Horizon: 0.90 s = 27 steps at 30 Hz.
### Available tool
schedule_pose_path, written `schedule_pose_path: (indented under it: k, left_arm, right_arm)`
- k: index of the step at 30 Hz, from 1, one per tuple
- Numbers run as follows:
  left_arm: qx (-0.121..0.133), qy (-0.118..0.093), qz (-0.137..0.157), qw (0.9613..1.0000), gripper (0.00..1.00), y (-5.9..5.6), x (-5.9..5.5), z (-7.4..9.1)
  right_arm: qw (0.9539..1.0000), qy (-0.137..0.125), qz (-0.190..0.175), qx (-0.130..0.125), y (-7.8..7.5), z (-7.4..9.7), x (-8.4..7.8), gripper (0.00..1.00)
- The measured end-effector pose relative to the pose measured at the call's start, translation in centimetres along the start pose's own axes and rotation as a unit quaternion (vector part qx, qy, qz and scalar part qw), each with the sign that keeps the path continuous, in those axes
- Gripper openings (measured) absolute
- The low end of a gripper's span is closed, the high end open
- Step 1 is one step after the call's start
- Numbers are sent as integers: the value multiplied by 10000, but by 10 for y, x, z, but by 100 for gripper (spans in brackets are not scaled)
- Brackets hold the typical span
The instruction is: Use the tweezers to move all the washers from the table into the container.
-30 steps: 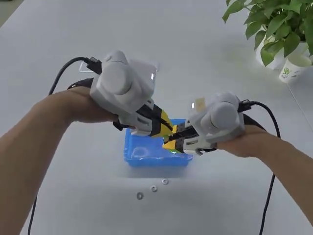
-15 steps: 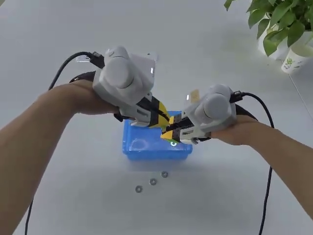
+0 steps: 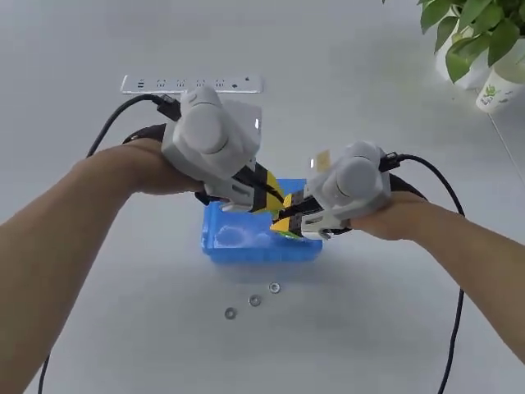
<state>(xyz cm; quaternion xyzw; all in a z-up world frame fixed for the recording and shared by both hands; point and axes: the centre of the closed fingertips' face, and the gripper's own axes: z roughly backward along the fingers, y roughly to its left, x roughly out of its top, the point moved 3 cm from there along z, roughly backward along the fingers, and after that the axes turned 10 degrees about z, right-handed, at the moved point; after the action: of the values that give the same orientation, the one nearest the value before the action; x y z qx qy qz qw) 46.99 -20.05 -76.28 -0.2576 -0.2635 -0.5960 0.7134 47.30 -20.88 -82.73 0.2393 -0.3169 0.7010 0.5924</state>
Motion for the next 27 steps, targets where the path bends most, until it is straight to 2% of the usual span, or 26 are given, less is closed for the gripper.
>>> schedule_pose_path:
  k: [11,27]
  left_arm:
    - [-67,41,58,10000,7,2,-6,-10]
    - [-118,2,80,9999,7,2,-4,-11]
  right_arm:
    - [10000,68,-38,43,1,-5,-10,10]
    - [10000,73,-13,55,1,-5,-11,11]
